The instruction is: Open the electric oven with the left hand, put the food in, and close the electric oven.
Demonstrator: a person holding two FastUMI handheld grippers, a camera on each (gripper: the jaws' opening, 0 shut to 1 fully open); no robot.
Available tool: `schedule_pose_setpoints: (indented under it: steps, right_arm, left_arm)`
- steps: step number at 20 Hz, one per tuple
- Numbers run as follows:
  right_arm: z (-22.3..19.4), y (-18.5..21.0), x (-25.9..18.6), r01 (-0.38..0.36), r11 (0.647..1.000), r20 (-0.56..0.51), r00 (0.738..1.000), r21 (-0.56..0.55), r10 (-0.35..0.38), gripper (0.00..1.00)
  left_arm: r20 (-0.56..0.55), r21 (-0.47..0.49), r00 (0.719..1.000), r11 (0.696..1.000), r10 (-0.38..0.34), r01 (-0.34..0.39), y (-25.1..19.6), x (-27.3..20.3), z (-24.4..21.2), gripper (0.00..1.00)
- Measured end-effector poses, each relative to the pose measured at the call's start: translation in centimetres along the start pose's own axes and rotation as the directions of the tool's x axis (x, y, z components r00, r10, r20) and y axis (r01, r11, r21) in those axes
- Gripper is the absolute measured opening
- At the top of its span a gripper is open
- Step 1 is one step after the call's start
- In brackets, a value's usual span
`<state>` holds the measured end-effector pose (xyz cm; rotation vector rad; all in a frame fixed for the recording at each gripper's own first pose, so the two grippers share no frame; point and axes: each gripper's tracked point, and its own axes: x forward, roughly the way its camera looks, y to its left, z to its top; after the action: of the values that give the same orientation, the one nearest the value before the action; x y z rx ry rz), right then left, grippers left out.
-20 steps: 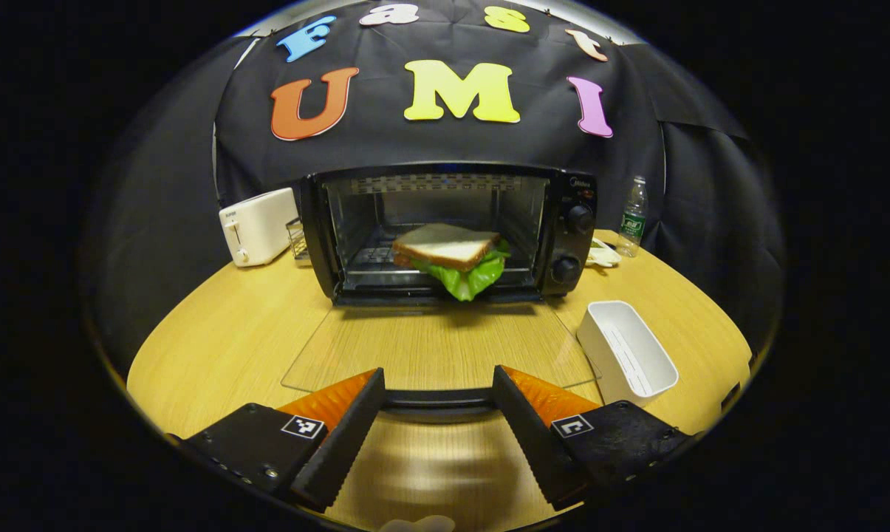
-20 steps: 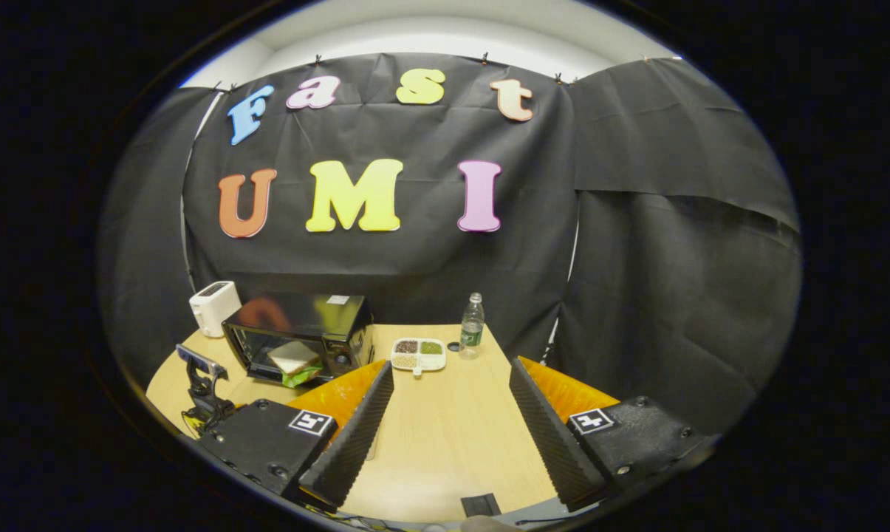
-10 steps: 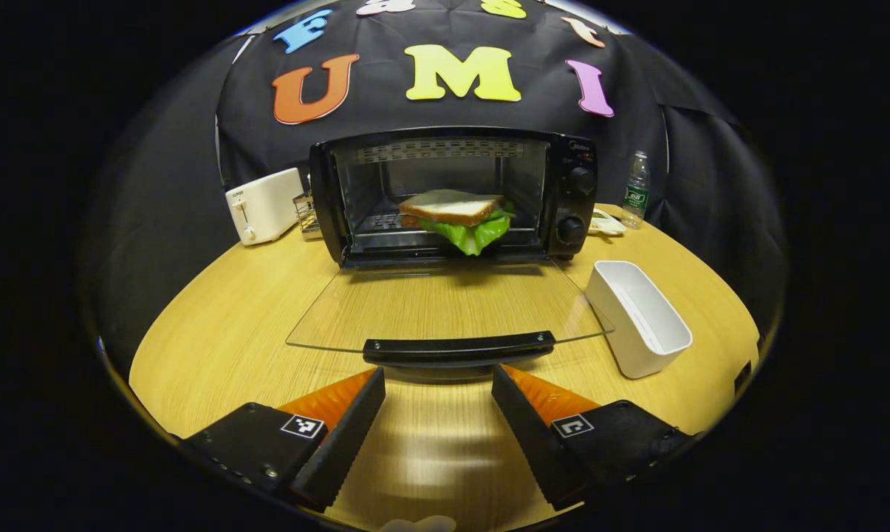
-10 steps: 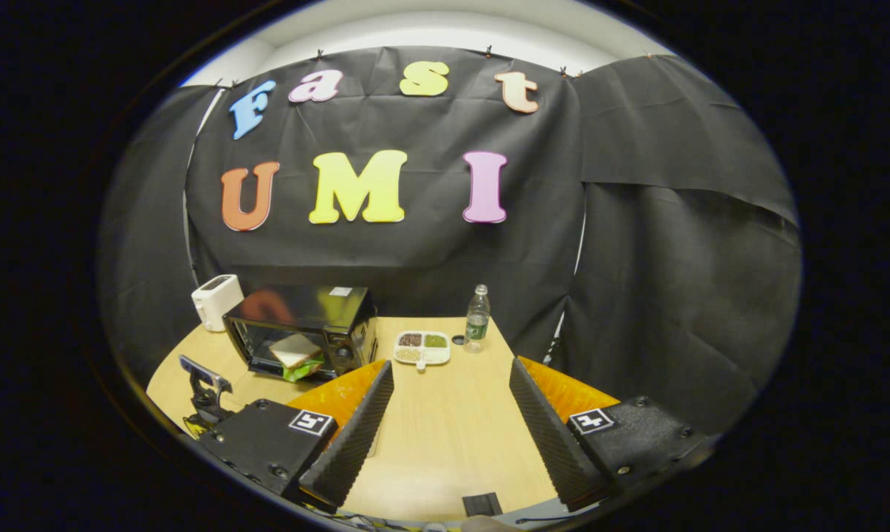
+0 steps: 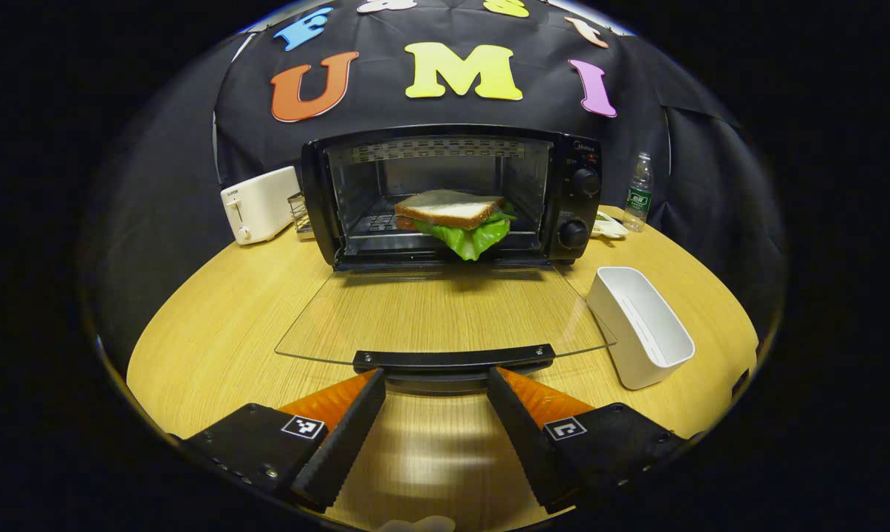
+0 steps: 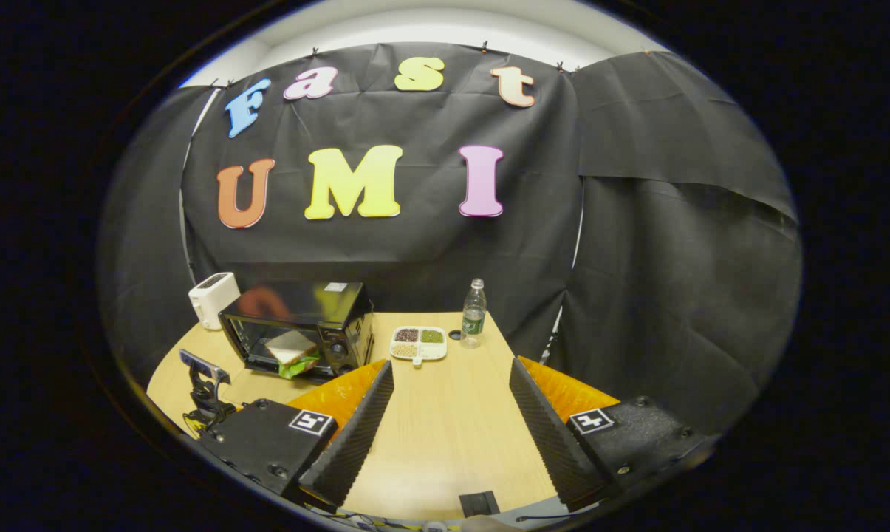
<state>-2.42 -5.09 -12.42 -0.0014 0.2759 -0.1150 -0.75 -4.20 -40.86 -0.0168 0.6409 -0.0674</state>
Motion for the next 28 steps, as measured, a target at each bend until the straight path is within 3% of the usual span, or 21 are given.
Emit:
schedule_pose_setpoints:
  steps: [3, 4, 5, 7, 8, 15, 16, 17, 18, 20, 22, 23, 24, 25, 28]
  right_arm:
    - [0.4, -0.1, 0.1, -0.002, 1.000, 0.012, 1.000, -0.001, 0.002, 0.96]
    - [0.5, -0.1, 0.1, -0.006, 1.000, 0.015, 1.000, 0.000, 0.006, 1.00]
    - [0.5, -0.1, 0.1, -0.005, 1.000, 0.018, 1.000, -0.001, 0.005, 0.96]
    - [0.6, -0.3, 0.3, -0.007, 1.000, 0.021, 1.000, 0.000, 0.008, 1.00]
    - [0.6, -0.3, 0.3, -0.009, 1.000, 0.018, 1.000, 0.004, 0.009, 0.96]
    - [0.4, -0.6, 1.0, -0.018, 0.999, 0.019, 1.000, 0.051, 0.017, 1.00]
    - [0.6, -0.8, 1.0, -0.018, 0.998, 0.023, 1.000, 0.058, 0.016, 0.96]
    - [0.8, -0.9, 1.0, -0.015, 0.998, 0.028, 1.000, 0.062, 0.013, 0.96]
    - [0.9, -1.2, 1.0, -0.008, 0.998, 0.033, 0.999, 0.063, 0.006, 1.00]
    - [1.1, -1.5, 1.1, -0.001, 0.998, 0.042, 0.999, 0.066, -0.002, 0.96]
    - [1.3, -1.8, 1.2, 0.005, 0.998, 0.045, 0.999, 0.068, -0.008, 1.00]
    - [1.4, -1.9, 1.3, 0.009, 0.998, 0.044, 0.999, 0.070, -0.012, 0.96]
    - [1.5, -2.0, 1.2, 0.013, 0.997, 0.046, 0.999, 0.073, -0.016, 1.00]
    - [1.5, -2.1, 1.2, 0.014, 0.997, 0.045, 0.999, 0.075, -0.017, 1.00]
    - [1.6, -2.2, 1.4, 0.021, 0.997, 0.044, 0.999, 0.077, -0.024, 0.96]
  left_arm:
    - [0.007, 0.007, 1.000, 1.000, 0.002, -0.002, 0.1, -0.3, 0.5, 0.92]
    - [0.013, 0.011, 1.000, 1.000, 0.003, -0.003, 0.0, -0.5, 0.8, 0.92]
    - [0.019, 0.016, 1.000, 1.000, 0.004, -0.004, 0.1, -0.6, 1.1, 0.92]
    - [0.032, 0.022, 0.999, 1.000, 0.002, -0.003, 0.0, -0.9, 1.8, 0.92]
    - [0.035, 0.026, 0.999, 1.000, 0.002, -0.003, 0.1, -1.1, 2.1, 0.92]
    - [0.108, 0.041, 0.994, 0.999, -0.013, 0.008, 0.1, -2.3, 7.8, 0.92]
    - [0.107, 0.028, 0.994, 0.999, -0.018, 0.015, 0.0, -2.2, 8.4, 0.82]
    - [0.105, 0.021, 0.994, 1.000, -0.020, 0.018, 0.1, -2.4, 8.8, 0.92]
    - [0.121, 0.030, 0.992, 0.999, -0.019, 0.016, 0.1, -2.6, 9.5, 0.93]
    - [0.158, 0.061, 0.987, 0.998, -0.017, 0.008, 0.0, -2.4, 11.4, 0.94]
    - [0.181, 0.059, 0.983, 0.998, -0.033, 0.022, -0.4, -2.1, 12.8, 0.96]
    - [0.188, 0.062, 0.982, 0.998, -0.014, 0.003, 0.1, -1.9, 13.5, 0.96]
    - [0.176, 0.050, 0.984, 0.999, -0.014, 0.006, 0.1, -1.4, 13.5, 0.89]
    - [0.192, 0.035, 0.981, 0.999, -0.017, 0.010, 0.1, -1.2, 14.0, 0.96]
    - [0.226, 0.045, 0.974, 0.999, -0.015, 0.005, 0.3, -0.7, 15.5, 0.98]
